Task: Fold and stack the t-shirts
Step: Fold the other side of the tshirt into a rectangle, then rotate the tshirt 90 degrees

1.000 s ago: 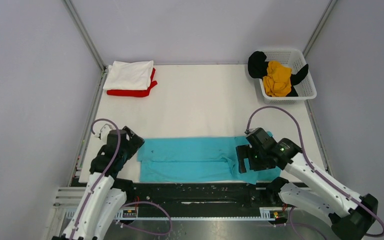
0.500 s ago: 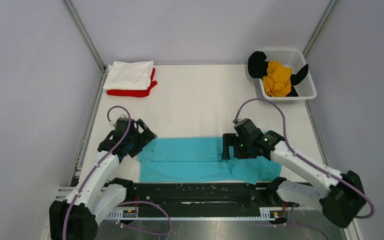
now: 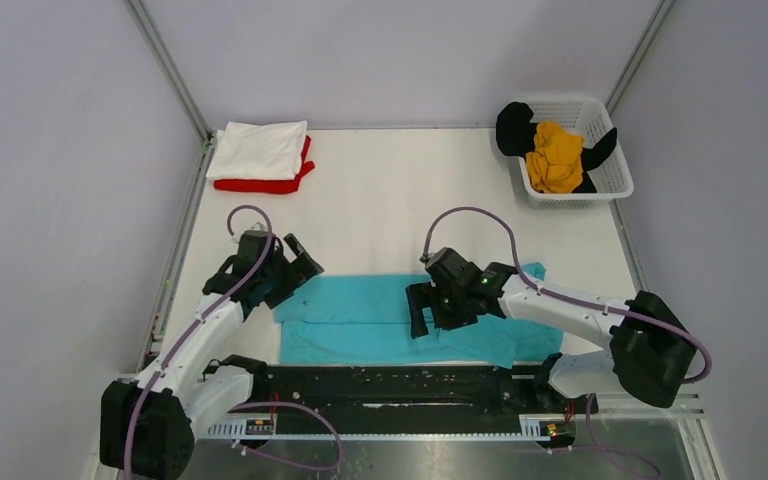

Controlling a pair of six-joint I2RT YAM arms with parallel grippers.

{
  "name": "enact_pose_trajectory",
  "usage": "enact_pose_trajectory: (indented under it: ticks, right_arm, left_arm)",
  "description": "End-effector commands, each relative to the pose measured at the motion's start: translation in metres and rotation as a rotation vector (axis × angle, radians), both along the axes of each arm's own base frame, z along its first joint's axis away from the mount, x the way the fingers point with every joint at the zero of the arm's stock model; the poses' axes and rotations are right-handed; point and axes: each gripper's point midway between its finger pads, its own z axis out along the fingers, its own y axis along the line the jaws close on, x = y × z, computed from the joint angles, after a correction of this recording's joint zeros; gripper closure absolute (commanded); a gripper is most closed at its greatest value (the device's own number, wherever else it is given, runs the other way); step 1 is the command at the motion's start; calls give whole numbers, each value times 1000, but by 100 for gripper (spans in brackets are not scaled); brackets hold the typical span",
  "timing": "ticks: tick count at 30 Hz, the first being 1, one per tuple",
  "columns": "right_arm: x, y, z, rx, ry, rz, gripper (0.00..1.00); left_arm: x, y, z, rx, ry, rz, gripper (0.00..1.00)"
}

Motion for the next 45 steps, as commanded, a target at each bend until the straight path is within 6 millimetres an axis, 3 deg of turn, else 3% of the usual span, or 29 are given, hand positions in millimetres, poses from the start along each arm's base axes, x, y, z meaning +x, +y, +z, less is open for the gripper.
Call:
enact_pose_trajectory:
  ticks: [1,5,9,14,21,28,34,37,45]
  right_arm:
    - [13,-12,14,-24,-83,-98,0]
    - [22,-45,9,-72,-99,-294,0]
    - [26,-79,-16,-53,-10,-506,1]
    - [57,-94,-28,-23,-2,-600,1]
    - [125,-84,-41,-62,84,-580,0]
    - [232,-61,-23,-94,73,-474,1]
    - [291,-29,-17,-69,122,-362,1]
    - [298,-23,-29,-116,234,-321,1]
    - [320,0,-19,-25,248,-269,1]
  left_arm:
    - [20,-24,23,-28,-81,-101,1]
    - [17,-56,20,-50,-70,-242,1]
    - [2,-96,12,-110,-66,-415,1]
    - [-13,-111,-10,-86,-24,-494,1]
    - [-27,-104,-45,-60,66,-471,1]
    - [-24,-116,-46,-106,45,-403,1]
    - [-26,-156,-39,-175,34,-439,1]
    - [-31,-185,-32,-193,40,-477,1]
    - [-58,-269,-33,-225,122,-619,1]
